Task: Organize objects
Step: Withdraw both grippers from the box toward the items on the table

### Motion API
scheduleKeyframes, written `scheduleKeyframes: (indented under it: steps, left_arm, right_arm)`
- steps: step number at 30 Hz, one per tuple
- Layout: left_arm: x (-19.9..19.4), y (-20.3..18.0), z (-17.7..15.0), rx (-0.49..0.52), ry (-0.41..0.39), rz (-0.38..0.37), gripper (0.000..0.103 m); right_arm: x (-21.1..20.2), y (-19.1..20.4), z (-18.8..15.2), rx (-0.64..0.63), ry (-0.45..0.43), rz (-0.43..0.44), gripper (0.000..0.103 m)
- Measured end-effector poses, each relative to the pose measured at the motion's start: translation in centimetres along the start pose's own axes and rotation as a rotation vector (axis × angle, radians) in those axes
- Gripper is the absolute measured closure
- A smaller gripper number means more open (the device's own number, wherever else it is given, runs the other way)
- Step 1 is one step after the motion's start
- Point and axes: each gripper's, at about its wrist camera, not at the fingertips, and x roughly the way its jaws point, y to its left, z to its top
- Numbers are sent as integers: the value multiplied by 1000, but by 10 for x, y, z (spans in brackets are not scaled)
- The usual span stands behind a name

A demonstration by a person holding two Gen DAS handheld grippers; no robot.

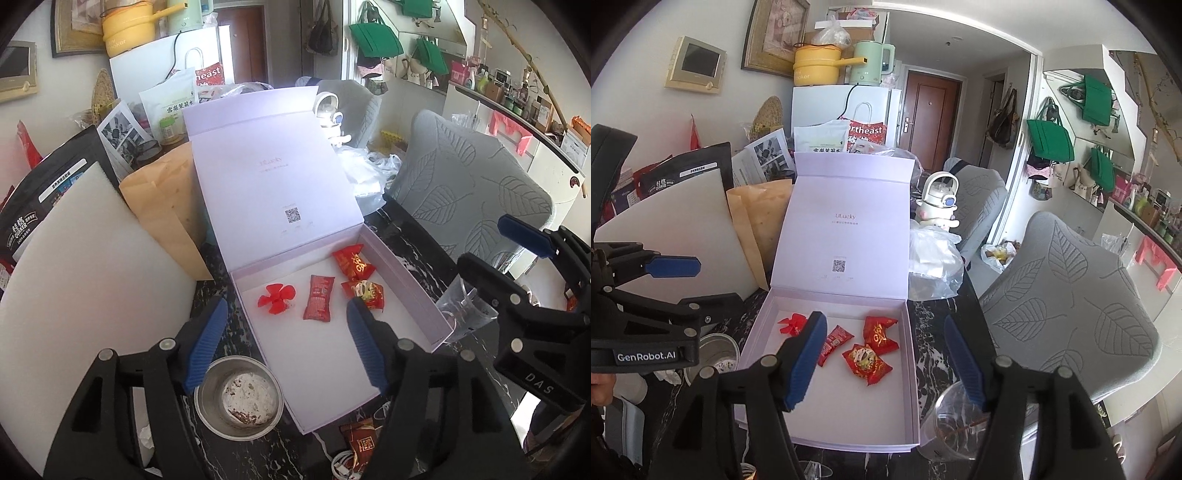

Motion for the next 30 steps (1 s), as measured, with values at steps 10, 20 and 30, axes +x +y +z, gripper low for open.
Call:
scheduleKeyframes:
  steps: [10, 20, 30]
  left_arm:
    - [-31, -4, -20, -2, -29, -2, 29]
    - [-41, -13, -52, 19, -7, -2, 29]
    - [-43, -22, -86, -20, 33, 20, 29]
  right_arm:
    - [-34, 0, -23, 19, -1, -14, 35]
    - [-52, 8, -54, 26, 22, -8, 35]
    - [-61, 15, -88, 38, 66, -2, 35]
